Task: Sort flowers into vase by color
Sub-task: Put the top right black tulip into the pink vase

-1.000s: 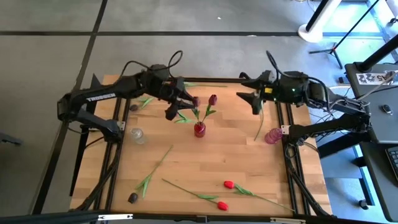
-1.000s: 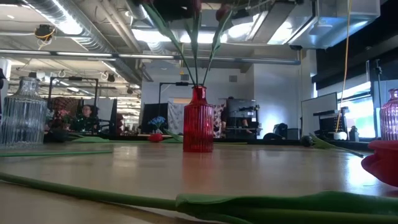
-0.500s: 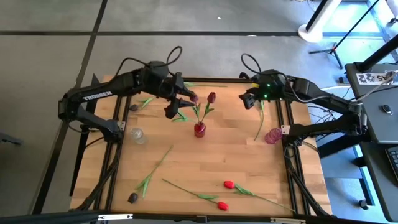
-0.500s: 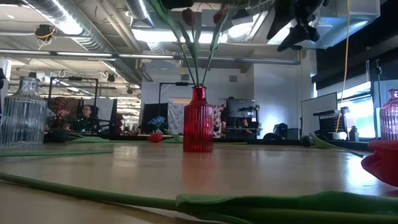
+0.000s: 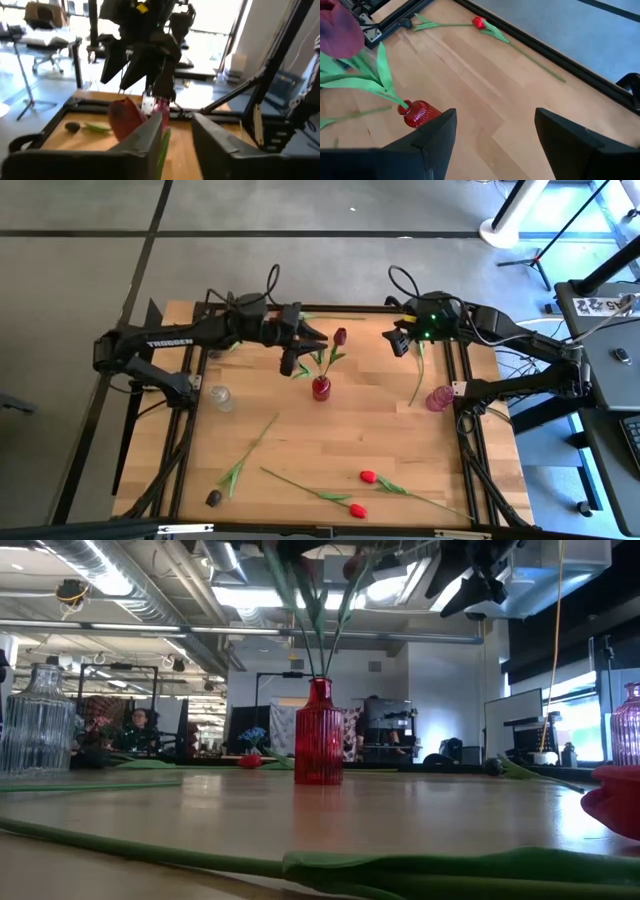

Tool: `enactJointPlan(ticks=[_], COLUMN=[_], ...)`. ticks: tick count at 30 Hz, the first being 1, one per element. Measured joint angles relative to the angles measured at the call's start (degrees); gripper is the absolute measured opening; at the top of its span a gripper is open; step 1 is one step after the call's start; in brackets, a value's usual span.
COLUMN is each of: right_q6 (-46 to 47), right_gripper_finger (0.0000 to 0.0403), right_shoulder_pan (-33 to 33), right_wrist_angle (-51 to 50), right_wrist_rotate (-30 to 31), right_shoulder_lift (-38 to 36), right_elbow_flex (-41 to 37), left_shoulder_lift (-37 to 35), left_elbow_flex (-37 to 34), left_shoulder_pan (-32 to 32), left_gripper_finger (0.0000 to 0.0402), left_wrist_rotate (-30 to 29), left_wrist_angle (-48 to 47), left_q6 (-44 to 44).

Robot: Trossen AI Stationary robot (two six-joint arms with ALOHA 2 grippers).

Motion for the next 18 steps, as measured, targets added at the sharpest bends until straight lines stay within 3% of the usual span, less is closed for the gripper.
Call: enactJointPlan(ticks=[4, 6, 10, 14, 18], right_q6=[-0.77, 0.42, 7.43, 8.52, 4.95], right_gripper_finger=[0.0269, 0.0269, 0.0269, 0.0269, 0.0269], right_shoulder_pan=[0.0, 0.0, -3.44, -13.93, -25.06], right_wrist_angle=[-0.09, -0.54, -5.6, -10.84, -9.0], right_wrist_rotate=[1.03, 1.1, 3.41, 3.84, -0.34], right_shoulder_lift=[-0.02, 0.06, 1.67, 3.82, 8.99], right_elbow_flex=[0.0, 0.02, 0.08, -0.36, -4.66], left_shoulder_lift=[0.0, 0.0, -0.41, -3.09, -5.8], left_elbow_flex=[-3.67, -4.15, -3.52, 0.91, 3.22], left_shoulder_pan=[-1.34, -1.62, -1.45, -0.44, 1.36], left_gripper_finger=[0.0019, 0.0007, 0.0024, 0.0049, 0.0072], left_wrist_rotate=[-3.61, -5.16, -6.6, -6.31, -4.77], left_wrist_angle=[5.69, 7.62, 9.21, 8.4, 7.3], left_q6=[3.08, 4.87, 6.15, 5.21, 3.6])
